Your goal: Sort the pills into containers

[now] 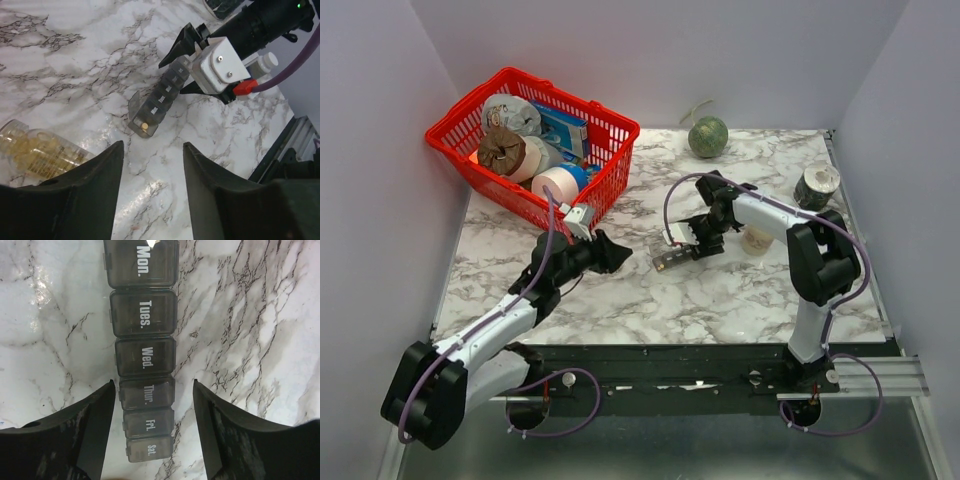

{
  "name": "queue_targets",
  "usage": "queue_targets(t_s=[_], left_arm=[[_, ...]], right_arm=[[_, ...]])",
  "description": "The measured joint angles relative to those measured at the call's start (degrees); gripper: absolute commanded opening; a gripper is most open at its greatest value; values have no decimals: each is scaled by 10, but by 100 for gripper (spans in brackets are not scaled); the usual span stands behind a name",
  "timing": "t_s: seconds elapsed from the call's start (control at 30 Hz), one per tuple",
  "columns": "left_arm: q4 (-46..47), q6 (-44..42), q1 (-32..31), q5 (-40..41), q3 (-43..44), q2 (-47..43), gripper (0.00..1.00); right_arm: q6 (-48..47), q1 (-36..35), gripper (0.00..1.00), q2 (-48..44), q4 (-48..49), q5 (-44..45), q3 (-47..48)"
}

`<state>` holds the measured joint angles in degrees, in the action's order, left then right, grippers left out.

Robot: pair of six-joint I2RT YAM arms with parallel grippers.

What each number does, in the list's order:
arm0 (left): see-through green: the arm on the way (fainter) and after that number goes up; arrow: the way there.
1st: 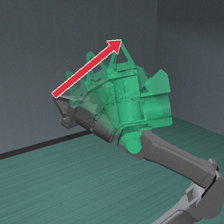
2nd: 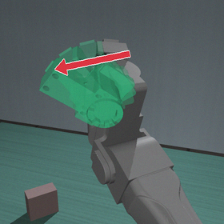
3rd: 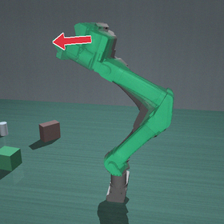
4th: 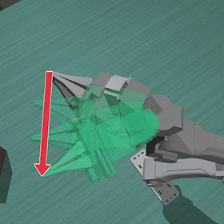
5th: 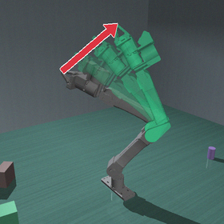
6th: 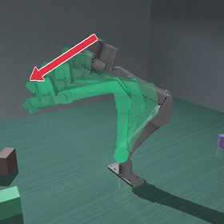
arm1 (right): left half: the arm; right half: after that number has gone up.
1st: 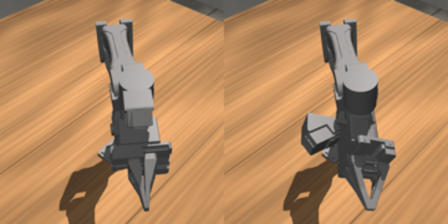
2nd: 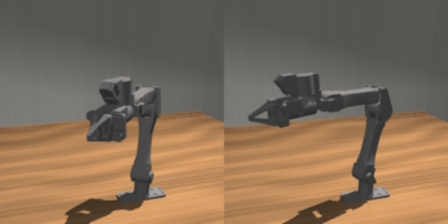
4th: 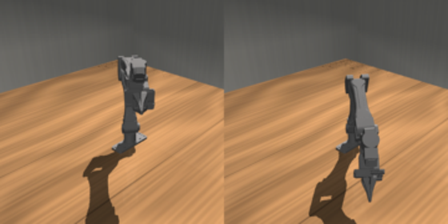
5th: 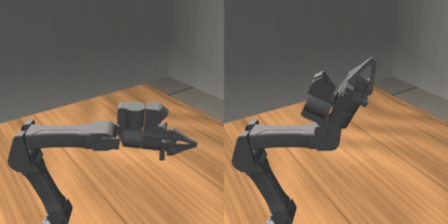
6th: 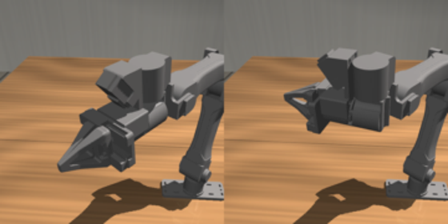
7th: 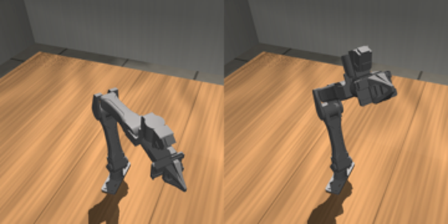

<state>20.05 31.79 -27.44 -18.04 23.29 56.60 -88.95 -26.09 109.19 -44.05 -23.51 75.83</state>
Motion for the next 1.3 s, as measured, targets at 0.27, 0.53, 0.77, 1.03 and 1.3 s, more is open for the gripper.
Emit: queue_targets(t_s=[0.27, 0.53, 0.77, 1.03, 1.3], left_arm=[[92, 48, 0, 0, 1, 83, 38], [146, 59, -15, -3, 30, 170, 36], [155, 57, -31, -10, 60, 241, 20], [148, 45, -61, -1, 83, 310, 14], [128, 24, -72, 35, 118, 337, 12]], right_arm=[[-15, -3, 55, -27, 8, -3, -56], [-14, -7, 44, -48, 19, -8, -86], [-6, -13, 40, -65, 22, -16, -108], [7, -16, 39, -67, 25, -18, -111], [17, -19, 39, -67, 26, -18, -111]])
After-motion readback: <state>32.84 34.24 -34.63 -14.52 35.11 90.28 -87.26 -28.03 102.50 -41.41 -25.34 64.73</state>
